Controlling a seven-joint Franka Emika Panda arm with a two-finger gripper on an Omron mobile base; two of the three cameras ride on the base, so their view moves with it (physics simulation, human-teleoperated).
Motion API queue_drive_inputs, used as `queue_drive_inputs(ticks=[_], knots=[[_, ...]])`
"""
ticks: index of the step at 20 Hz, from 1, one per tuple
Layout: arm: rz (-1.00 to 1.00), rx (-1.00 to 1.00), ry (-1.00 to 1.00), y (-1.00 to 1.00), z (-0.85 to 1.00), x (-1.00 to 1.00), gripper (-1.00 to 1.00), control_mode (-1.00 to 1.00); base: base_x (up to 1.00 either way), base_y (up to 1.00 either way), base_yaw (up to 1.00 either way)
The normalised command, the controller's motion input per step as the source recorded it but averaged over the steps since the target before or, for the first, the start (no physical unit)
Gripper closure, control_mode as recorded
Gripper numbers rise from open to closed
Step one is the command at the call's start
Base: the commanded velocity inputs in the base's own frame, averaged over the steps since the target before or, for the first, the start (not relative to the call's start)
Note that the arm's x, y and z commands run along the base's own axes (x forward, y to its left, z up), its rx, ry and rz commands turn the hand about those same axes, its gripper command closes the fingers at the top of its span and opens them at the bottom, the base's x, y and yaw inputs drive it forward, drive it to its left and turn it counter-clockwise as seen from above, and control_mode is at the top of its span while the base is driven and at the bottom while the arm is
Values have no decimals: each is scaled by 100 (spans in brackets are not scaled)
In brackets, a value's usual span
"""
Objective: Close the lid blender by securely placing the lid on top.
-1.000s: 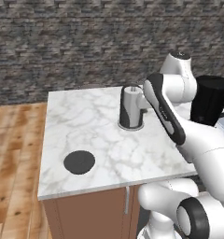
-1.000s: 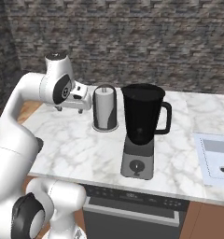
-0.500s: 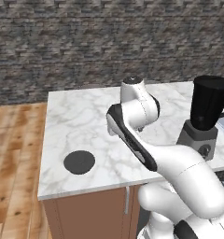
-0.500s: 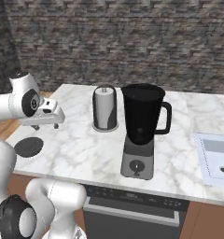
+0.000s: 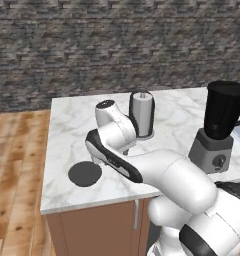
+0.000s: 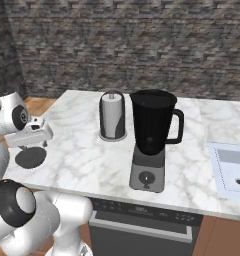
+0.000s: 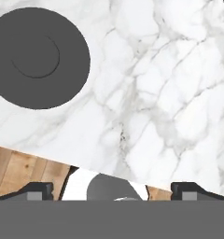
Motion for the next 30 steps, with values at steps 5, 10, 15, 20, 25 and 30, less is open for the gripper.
queue_drive_inputs(ticks=[5,10,15,20,25,30], knots=[[0,-6,10,16,-33,6,-100,-100,0,0,0],[0,-3,11,20,-3,0,-100,-100,0,0,0],[3,0,1,23,-13,0,-100,-100,0,0,0],[6,2,0,24,-30,8,-100,-100,0,0,0],[4,0,0,34,-32,8,-100,-100,0,0,0],[2,0,0,30,-22,20,-100,-100,0,0,0]])
